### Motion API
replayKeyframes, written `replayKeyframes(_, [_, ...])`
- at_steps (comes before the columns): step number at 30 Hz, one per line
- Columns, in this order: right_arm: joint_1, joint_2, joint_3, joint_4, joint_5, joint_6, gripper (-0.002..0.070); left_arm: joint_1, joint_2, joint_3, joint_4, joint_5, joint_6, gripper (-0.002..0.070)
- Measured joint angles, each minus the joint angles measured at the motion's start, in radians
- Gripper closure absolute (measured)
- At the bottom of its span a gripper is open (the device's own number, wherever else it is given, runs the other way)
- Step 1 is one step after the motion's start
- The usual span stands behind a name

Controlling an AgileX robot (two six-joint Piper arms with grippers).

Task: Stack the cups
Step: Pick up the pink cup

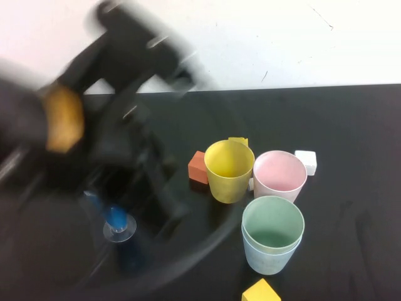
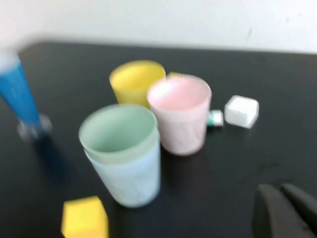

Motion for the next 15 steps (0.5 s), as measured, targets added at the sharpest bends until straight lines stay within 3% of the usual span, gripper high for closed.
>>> replayKeyframes(5, [0.0, 0.228, -0.244, -0.179, 0.163, -0.063, 0.0679, 0.0, -0.251, 0.304, 0.0, -0.11, -0.117, 0.0673])
replayKeyframes(15, [0.0, 0.653, -0.619, -0.217, 0.487, -0.308, 0.0679, 0.0, -0.66, 0.686, -0.002, -0.244, -0.255, 0.0673])
